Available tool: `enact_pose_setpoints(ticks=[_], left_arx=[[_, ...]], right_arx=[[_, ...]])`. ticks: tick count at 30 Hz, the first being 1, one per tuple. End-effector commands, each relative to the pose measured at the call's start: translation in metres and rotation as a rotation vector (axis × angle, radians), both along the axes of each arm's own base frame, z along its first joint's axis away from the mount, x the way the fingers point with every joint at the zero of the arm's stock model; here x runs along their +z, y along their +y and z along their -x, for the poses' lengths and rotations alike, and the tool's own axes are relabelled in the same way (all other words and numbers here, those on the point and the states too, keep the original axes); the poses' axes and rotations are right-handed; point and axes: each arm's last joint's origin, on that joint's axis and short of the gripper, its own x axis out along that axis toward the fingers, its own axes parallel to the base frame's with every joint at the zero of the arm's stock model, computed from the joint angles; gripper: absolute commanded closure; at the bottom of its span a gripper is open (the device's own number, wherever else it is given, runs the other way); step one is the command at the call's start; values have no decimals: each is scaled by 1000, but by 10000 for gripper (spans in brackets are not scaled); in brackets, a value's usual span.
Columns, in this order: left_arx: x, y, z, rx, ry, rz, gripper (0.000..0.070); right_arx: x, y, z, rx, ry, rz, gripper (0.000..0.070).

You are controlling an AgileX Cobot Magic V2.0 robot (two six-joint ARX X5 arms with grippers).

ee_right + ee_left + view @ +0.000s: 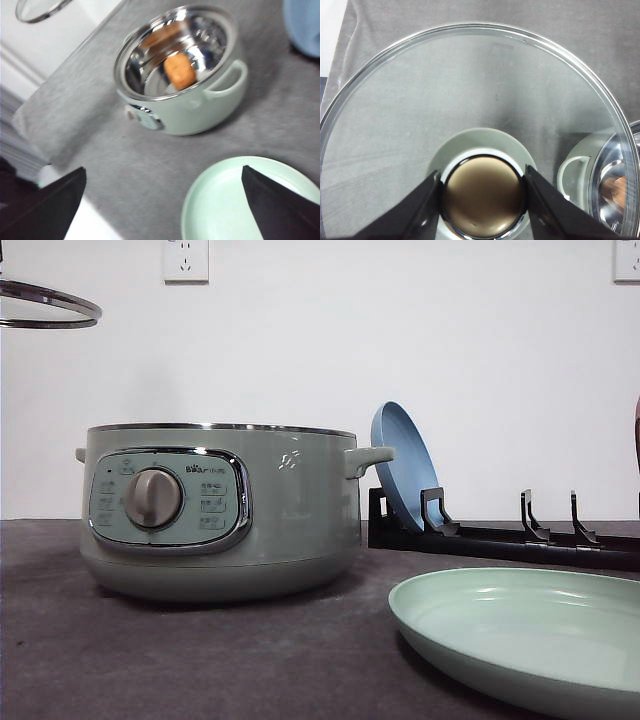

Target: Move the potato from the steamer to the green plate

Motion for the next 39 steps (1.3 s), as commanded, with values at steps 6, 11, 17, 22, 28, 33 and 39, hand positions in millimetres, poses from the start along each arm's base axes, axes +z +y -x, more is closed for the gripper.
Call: enact_pose_setpoints(ticks=[6,11,17,22,28,33,39], left_arx=[[15,-1,6,-1,-76,0,700],[15,-1,6,-8,-75,7,700],[15,-1,6,-8,-74,7,700],[15,-1,6,-7,-74,7,700],[15,-1,6,-7,-74,8,700],[15,-1,6,-7,-74,8,700],[15,-1,6,-7,-75,8,700]], right_arx=[[11,45,-59,132,64,64,70],[16,91,-106,216,84,119,71],[12,148,-159,271,56,195,71],[-3,193,-199,324,42,255,71],[-30,229,-229,345,-3,373,71],[-56,248,-239,365,-53,481,71],[-90,261,-246,399,-41,553,71]])
